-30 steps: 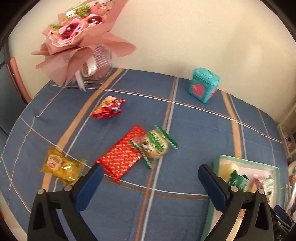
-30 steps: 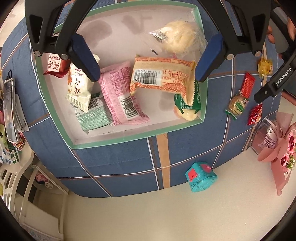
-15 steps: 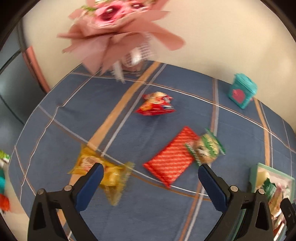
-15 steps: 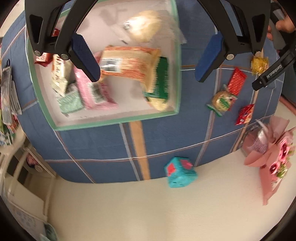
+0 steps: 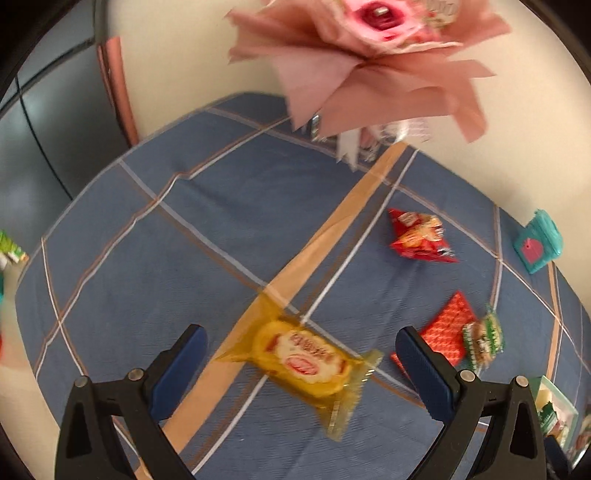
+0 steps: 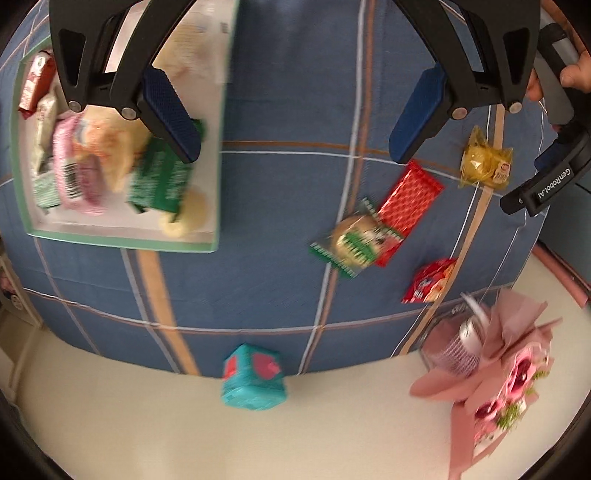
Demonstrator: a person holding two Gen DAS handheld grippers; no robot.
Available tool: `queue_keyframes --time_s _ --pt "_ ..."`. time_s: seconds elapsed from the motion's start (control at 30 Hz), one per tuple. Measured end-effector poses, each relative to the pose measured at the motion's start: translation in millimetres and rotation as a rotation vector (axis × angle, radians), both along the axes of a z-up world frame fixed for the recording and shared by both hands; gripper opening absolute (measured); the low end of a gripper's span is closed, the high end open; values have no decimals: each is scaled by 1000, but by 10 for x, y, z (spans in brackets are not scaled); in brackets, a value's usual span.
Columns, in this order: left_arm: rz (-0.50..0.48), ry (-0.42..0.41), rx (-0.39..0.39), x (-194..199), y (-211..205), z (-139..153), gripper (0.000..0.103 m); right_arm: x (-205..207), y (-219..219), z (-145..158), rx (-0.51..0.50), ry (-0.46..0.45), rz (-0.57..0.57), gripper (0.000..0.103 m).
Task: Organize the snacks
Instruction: 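Move both tools back toward the remaining snacks on the cloth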
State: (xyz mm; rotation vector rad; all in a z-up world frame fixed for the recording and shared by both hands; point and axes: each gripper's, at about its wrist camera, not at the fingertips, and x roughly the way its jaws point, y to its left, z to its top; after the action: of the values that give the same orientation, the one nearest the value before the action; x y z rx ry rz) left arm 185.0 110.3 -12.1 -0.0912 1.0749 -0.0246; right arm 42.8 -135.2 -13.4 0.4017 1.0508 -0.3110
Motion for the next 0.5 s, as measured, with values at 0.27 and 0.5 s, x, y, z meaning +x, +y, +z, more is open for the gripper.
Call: queue_keyframes --time_s 0.27,0.5 --pt "78 136 -90 132 189 -359 103 322 201 -161 -1 32 62 102" --pt "94 192 -161 250 180 -563 99 622 122 -298 -14 61 87 102"
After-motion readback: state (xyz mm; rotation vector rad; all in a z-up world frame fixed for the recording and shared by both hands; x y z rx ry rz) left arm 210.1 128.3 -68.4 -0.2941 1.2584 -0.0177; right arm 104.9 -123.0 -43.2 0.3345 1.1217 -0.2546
